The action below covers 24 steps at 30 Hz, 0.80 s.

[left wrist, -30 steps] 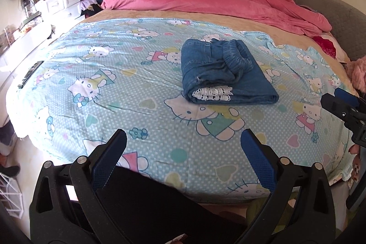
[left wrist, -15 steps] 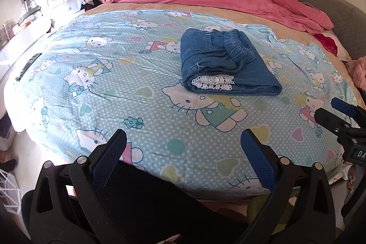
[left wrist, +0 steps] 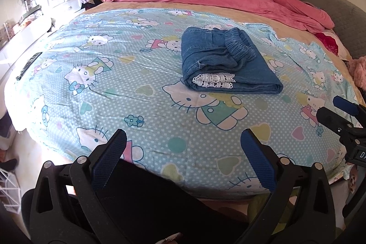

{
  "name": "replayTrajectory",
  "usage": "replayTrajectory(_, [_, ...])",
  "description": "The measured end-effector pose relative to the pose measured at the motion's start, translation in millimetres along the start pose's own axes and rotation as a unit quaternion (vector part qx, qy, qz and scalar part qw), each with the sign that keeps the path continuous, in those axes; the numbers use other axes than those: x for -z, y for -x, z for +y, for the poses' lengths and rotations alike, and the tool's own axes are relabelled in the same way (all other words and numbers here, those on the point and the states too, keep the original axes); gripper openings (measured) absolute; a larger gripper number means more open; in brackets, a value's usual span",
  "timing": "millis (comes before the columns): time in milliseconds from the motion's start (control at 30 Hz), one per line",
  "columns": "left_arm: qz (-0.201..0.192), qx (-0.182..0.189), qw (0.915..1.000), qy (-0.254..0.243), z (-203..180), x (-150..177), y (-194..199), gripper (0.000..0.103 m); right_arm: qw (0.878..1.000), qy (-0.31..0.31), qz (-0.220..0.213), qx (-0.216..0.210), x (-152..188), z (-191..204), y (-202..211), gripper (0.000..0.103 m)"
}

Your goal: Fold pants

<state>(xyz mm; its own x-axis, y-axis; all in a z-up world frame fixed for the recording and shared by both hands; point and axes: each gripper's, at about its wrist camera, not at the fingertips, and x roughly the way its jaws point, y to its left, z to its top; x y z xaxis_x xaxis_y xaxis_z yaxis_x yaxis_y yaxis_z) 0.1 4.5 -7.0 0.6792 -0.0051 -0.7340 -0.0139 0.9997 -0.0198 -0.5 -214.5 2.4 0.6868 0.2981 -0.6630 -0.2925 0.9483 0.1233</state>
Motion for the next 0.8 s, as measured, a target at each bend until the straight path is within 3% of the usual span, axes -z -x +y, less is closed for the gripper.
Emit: replayTrajectory(800, [0.006, -0.014, 0.9998, 0.010, 4.0, -1.1, 2.2, 0.094, 1.000, -0.012, 0.001, 0.005, 2.3, -4.8, 2.2, 0.099])
